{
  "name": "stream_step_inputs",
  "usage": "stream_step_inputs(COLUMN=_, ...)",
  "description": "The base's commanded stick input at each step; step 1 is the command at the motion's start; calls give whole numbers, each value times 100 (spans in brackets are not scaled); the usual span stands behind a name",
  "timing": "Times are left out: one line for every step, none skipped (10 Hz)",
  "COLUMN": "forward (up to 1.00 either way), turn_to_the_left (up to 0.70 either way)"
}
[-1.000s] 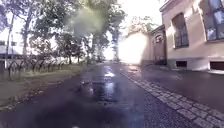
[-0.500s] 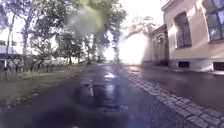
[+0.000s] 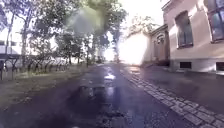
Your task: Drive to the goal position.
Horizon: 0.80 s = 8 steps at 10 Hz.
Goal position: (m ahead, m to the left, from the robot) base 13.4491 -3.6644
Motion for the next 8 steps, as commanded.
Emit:
stream_step_inputs(forward=50, turn_to_the_left=0)
stream_step_inputs(forward=50, turn_to_the_left=0)
stream_step_inputs(forward=50, turn_to_the_left=0)
stream_step_inputs(forward=50, turn_to_the_left=0)
stream_step_inputs(forward=50, turn_to_the_left=0)
stream_step_inputs(forward=50, turn_to_the_left=0)
stream_step_inputs(forward=50, turn_to_the_left=0)
stream_step_inputs(forward=50, turn_to_the_left=0)
